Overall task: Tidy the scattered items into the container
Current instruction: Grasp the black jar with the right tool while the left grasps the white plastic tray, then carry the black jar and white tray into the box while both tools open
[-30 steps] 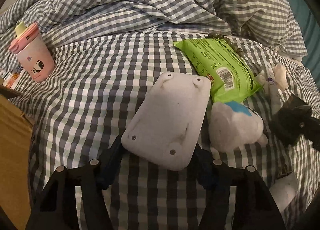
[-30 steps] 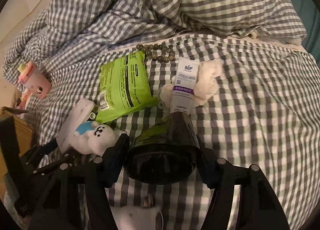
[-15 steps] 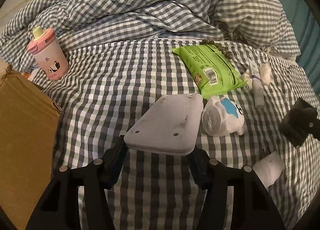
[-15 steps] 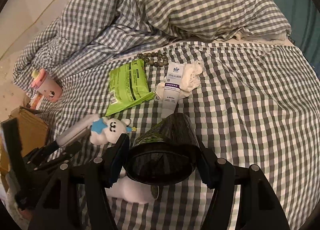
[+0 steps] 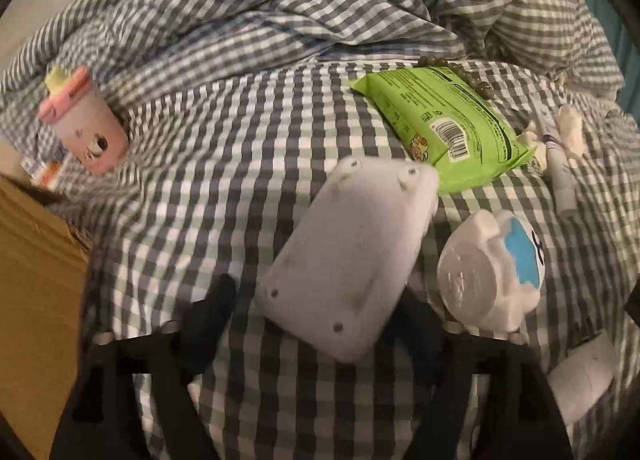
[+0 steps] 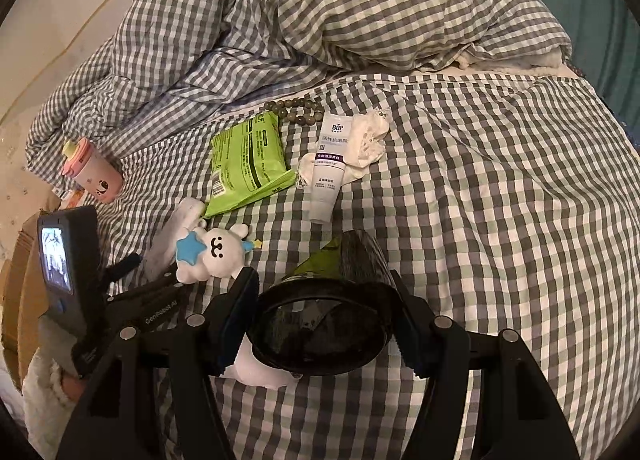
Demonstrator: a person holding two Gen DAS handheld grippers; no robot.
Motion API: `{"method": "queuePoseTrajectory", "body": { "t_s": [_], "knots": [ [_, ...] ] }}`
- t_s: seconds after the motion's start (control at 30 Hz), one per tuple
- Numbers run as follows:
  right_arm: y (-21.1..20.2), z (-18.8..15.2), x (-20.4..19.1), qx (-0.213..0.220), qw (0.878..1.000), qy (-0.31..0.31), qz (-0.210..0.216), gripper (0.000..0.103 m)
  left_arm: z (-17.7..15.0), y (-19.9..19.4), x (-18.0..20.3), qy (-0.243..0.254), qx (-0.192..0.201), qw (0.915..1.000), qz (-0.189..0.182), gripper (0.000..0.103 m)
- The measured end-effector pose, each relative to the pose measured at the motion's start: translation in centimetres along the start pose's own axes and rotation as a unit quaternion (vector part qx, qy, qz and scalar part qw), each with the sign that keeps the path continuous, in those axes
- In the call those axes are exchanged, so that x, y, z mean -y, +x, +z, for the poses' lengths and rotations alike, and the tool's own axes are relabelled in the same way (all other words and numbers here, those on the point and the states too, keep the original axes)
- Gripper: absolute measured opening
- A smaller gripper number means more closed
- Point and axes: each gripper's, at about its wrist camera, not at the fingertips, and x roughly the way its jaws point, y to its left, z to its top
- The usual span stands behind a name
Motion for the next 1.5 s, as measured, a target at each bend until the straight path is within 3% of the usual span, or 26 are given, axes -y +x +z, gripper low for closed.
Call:
{"method": "queuePoseTrajectory", "body": {
  "t_s": [0.1,0.13,0.2,0.27,0.3,0.4,0.6,0.8,1.17,1.5],
  "knots": [
    [0.4,0.0,0.3,-0.004,1.0,0.007,0.013,0.063,0.6,0.3,1.2,0.021,0.011,0.9996,0.012,0.082],
    [0.5,-0.1,0.4,-0.007,1.0,0.009,0.016,0.063,0.8,0.6,1.5,0.024,0.008,0.9996,0.009,0.071],
    [0.6,0.0,0.5,-0.007,1.0,0.009,0.012,0.063,1.0,0.7,1.4,0.016,0.0,0.9999,0.001,0.068],
    [0.5,0.1,0.6,-0.007,1.0,0.006,0.009,0.063,1.1,0.3,1.3,0.018,0.003,0.9998,0.01,0.056],
    [0.4,0.1,0.7,-0.006,1.0,0.007,0.009,0.063,1.1,-0.2,1.3,0.021,0.012,0.9995,0.021,0.036],
    [-0.1,0.2,0.6,-0.003,1.0,0.006,0.009,0.063,1.4,-1.7,0.8,0.007,0.013,0.9998,0.014,0.029],
    [-1.8,-0.2,0.1,0.008,1.0,0.003,0.01,0.063,0.2,-3.7,-1.7,-0.045,-0.013,0.9979,-0.045,0.026],
    [-4.0,-0.5,-0.9,0.021,1.0,-0.005,0.013,0.063,-1.0,-8.1,-3.6,-0.073,0.01,0.9943,-0.077,0.025],
    [-9.0,-2.5,-5.0,0.054,0.998,-0.038,0.024,0.063,-2.8,-16.0,-5.3,-0.072,0.059,0.9919,-0.086,0.025],
    [-12.6,-5.1,-10.6,0.08,0.993,-0.069,0.053,0.063,-5.7,-22.1,-10.7,-0.105,0.081,0.9885,-0.073,0.025]
  ]
}}
